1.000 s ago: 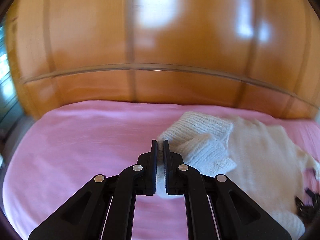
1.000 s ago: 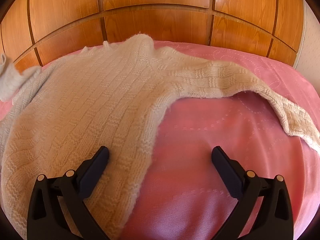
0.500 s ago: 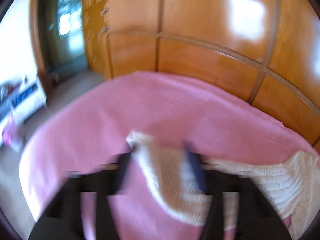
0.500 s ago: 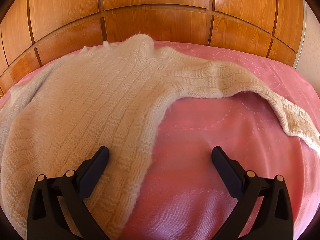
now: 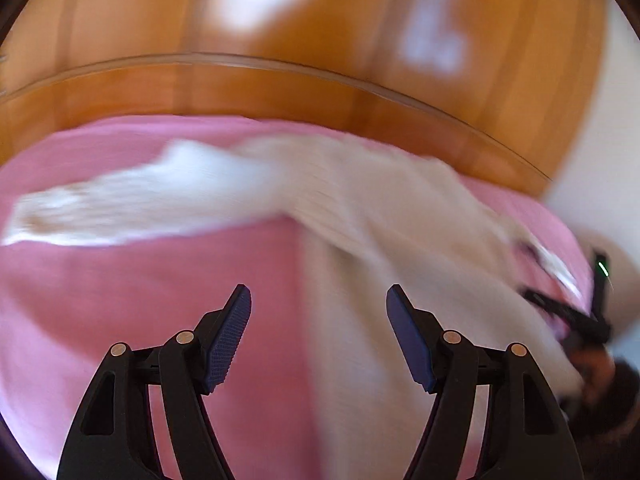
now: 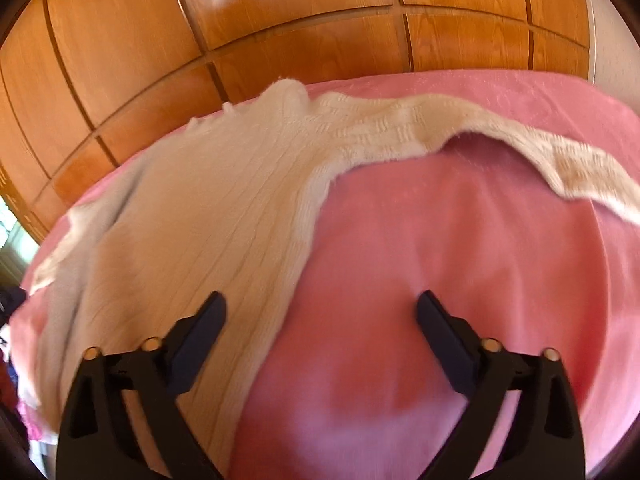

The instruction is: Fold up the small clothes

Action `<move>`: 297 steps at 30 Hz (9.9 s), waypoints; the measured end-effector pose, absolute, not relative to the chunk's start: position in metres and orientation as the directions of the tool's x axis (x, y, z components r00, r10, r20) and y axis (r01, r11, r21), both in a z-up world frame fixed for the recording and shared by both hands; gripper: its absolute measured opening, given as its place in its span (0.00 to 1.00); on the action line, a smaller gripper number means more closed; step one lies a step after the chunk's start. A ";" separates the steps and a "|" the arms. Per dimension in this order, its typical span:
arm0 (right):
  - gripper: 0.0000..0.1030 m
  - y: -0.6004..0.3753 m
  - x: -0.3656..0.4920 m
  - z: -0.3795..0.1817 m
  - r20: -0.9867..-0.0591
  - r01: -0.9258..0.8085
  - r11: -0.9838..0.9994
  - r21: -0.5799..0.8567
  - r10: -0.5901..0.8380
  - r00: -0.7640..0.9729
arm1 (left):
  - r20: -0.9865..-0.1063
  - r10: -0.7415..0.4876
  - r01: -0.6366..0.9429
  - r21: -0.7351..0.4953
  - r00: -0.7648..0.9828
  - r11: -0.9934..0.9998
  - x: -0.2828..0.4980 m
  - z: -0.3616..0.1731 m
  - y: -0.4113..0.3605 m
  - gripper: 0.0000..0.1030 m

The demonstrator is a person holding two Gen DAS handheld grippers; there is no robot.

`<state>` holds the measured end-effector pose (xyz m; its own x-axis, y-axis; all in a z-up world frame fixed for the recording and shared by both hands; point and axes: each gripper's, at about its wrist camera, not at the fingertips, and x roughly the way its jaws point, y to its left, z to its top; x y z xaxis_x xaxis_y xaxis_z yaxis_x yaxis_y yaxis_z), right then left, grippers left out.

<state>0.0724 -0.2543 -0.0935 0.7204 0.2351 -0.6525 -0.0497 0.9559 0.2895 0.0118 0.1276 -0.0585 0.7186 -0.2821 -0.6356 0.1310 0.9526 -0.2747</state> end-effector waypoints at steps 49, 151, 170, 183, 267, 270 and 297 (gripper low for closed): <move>0.62 -0.331 0.026 -0.093 -0.595 0.043 0.783 0.620 0.434 0.676 | -0.721 -0.456 -0.108 -0.586 0.521 0.803 -0.032 -0.103 0.183 0.60; 0.98 -0.222 0.116 -0.102 -0.638 -0.037 0.984 0.177 0.143 0.757 | -0.697 -0.286 0.229 -0.176 0.658 0.957 0.234 -0.094 -0.053 0.75; 0.98 -0.222 0.116 -0.102 -0.634 -0.039 0.982 0.185 0.149 0.759 | -0.690 -0.251 0.430 0.097 0.678 0.897 0.210 -0.075 -0.109 0.79; 0.98 -0.224 0.115 -0.101 -0.631 -0.040 0.979 0.198 0.159 0.760 | -0.771 0.034 -0.268 -0.179 0.636 0.947 0.211 -0.098 0.126 0.70; 0.98 -0.254 0.139 -0.093 -0.680 0.323 0.914 0.244 -0.076 0.730 | -0.656 -0.154 0.141 -0.072 0.739 0.987 0.164 -0.022 0.035 0.91; 0.98 -0.256 0.134 -0.091 -0.685 0.310 0.927 0.210 -0.087 0.724 | -0.663 -0.177 0.232 -0.005 0.727 0.973 0.177 -0.021 -0.014 0.91; 0.98 -0.268 0.133 -0.098 -0.621 0.266 0.886 0.380 0.031 0.783 | -0.695 -0.116 -0.227 -0.381 0.710 0.896 0.215 -0.067 0.073 0.91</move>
<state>0.1330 -0.2684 -0.0984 0.7834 0.0311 -0.6207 0.2658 0.8860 0.3799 0.2150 0.0729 -0.0673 0.7098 -0.1157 -0.6949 -0.2271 0.8961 -0.3812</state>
